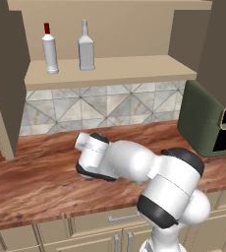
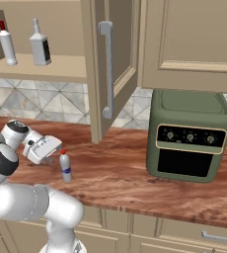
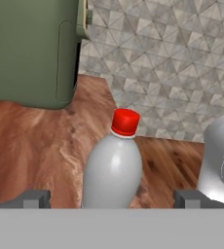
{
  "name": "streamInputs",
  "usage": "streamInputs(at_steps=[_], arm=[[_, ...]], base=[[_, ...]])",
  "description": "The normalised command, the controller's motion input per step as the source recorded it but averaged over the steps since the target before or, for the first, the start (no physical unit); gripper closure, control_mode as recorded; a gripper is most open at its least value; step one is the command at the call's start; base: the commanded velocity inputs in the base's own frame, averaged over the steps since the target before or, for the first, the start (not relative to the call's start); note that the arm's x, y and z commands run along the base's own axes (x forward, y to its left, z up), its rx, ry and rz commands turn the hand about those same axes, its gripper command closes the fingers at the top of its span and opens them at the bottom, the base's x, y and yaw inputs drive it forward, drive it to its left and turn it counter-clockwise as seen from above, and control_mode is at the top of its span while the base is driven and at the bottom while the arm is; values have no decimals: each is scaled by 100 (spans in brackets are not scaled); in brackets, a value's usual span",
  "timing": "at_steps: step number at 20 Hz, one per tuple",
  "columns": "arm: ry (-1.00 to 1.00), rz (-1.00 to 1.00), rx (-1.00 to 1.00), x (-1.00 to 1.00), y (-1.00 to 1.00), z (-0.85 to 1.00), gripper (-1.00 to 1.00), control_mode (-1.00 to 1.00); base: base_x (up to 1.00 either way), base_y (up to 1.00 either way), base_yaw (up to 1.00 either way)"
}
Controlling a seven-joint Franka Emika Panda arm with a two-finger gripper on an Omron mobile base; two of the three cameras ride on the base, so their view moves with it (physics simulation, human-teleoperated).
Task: Sort all alcoholic drinks to one cabinet, and non-alcoholic drinks to the other.
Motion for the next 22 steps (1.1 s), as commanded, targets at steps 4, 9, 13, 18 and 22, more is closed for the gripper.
streamInputs(at_steps=[4, 9, 13, 18, 22], arm=[[0, 0, 0, 0, -15, -11, -100, -100], [0, 0, 0, 0, -16, -9, -100, -100], [0, 0, -1, 0, -7, -3, -100, -100], [3, 0, -4, 0, -1, 0, -100, -100], [4, 0, -7, 0, -2, 0, -100, -100]], base=[[0, 0, 0], [0, 0, 0], [0, 0, 0], [0, 0, 0], [0, 0, 0]])
